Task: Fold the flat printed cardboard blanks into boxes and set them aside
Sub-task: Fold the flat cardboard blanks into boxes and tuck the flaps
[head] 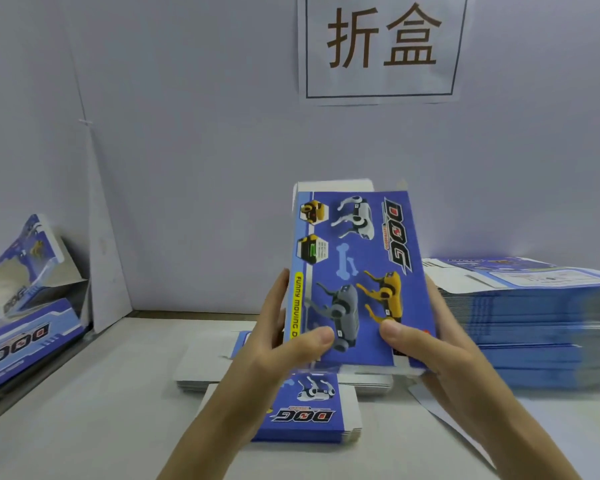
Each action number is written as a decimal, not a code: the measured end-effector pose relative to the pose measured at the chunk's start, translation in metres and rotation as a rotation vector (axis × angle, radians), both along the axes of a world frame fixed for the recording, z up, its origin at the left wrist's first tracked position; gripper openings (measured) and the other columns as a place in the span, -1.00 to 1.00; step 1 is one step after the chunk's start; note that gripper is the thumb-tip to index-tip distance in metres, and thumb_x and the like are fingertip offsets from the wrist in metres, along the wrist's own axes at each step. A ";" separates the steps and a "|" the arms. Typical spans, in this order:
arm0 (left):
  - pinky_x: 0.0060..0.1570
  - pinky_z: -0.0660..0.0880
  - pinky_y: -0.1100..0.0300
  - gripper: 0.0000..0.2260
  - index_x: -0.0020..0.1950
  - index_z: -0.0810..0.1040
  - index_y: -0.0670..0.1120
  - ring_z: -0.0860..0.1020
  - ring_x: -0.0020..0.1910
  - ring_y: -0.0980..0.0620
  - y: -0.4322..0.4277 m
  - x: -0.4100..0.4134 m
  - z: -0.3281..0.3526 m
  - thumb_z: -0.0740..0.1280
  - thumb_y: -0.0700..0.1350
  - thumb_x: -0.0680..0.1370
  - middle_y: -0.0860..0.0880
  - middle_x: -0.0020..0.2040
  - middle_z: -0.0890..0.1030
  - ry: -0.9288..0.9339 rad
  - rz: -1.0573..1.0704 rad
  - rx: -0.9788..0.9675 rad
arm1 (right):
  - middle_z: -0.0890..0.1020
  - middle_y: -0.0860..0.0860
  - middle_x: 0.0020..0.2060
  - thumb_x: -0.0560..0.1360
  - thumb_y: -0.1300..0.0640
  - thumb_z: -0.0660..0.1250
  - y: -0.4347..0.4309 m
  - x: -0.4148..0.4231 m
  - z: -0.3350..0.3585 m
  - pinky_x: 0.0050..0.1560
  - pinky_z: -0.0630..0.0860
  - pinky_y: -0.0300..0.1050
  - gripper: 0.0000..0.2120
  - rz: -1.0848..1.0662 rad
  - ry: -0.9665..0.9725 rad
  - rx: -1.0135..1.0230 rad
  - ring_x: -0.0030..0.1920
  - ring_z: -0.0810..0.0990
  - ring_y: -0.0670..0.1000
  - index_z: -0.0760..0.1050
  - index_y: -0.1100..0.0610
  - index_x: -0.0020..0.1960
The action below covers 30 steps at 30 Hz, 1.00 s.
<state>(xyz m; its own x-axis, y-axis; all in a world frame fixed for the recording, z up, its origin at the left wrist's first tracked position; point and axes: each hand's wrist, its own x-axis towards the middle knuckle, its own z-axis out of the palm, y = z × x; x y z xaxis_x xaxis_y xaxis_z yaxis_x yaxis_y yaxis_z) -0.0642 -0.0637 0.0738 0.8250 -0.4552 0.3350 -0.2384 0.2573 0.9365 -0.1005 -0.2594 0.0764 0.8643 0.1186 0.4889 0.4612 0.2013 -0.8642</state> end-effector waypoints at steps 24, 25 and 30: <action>0.27 0.44 0.04 -0.54 0.11 0.48 0.29 0.48 0.28 0.10 0.024 0.022 -0.009 0.32 0.45 0.30 0.17 0.24 0.56 0.109 0.237 0.307 | 0.58 -0.08 -0.46 0.54 0.27 0.30 -0.007 0.016 -0.011 -0.23 0.64 -0.03 -0.96 -0.509 0.252 -0.087 -0.44 0.54 -0.07 0.53 0.21 -0.07; 0.18 0.47 0.13 -0.55 0.07 0.47 0.31 0.49 0.26 0.12 0.025 0.026 -0.012 0.26 0.44 0.26 0.19 0.22 0.56 0.095 0.258 0.346 | 0.59 -0.08 -0.45 0.54 0.29 0.28 -0.009 0.017 -0.012 -0.27 0.62 -0.10 -0.91 -0.523 0.260 -0.082 -0.42 0.55 -0.06 0.56 0.19 -0.06; 0.19 0.47 0.13 -0.49 0.09 0.50 0.32 0.50 0.24 0.14 0.019 0.027 -0.014 0.24 0.50 0.24 0.21 0.18 0.59 0.068 0.289 0.341 | 0.64 0.05 -0.27 0.55 0.33 0.27 -0.016 0.026 -0.021 -0.38 0.45 -0.21 -0.79 -0.465 0.397 0.051 -0.33 0.54 0.00 0.62 0.15 0.07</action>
